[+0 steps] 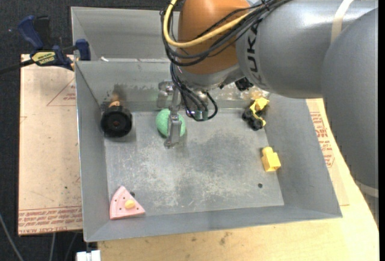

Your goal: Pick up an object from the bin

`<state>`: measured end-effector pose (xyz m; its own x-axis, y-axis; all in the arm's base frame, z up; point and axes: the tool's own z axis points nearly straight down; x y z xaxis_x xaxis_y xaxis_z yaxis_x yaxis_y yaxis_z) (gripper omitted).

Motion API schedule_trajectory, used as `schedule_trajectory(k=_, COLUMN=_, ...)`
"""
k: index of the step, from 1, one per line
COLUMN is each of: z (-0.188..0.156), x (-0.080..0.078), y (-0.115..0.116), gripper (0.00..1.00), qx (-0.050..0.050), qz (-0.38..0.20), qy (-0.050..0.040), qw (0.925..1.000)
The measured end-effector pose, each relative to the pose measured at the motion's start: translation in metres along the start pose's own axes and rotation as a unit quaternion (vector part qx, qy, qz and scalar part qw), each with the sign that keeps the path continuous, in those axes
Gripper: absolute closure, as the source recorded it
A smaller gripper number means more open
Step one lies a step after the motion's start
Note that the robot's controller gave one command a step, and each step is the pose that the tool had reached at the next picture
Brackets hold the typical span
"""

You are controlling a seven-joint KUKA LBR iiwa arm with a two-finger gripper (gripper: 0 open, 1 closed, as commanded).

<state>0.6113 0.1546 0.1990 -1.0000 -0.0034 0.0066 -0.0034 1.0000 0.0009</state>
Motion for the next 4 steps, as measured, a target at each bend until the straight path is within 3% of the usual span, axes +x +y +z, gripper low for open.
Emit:
schedule_trajectory(k=1, z=-0.005, x=-0.002, y=-0.001, gripper=0.0, qx=-0.001, qz=0.002, qy=-0.004, qw=1.0)
schedule_trajectory(k=2, z=0.071, x=-0.026, y=-0.04, gripper=0.0, qx=0.0, qz=-0.026, qy=-0.0068, qw=0.9996)
schedule_trajectory(k=3, z=0.077, x=-0.028, y=0.014, gripper=0.0, qx=0.0, qz=0.016, qy=-0.0042, qw=0.9999)
schedule_trajectory(k=4, z=0.073, x=-0.023, y=0.009, gripper=0.0, qx=-0.002, qz=0.066, qy=-0.0037, qw=0.9978)
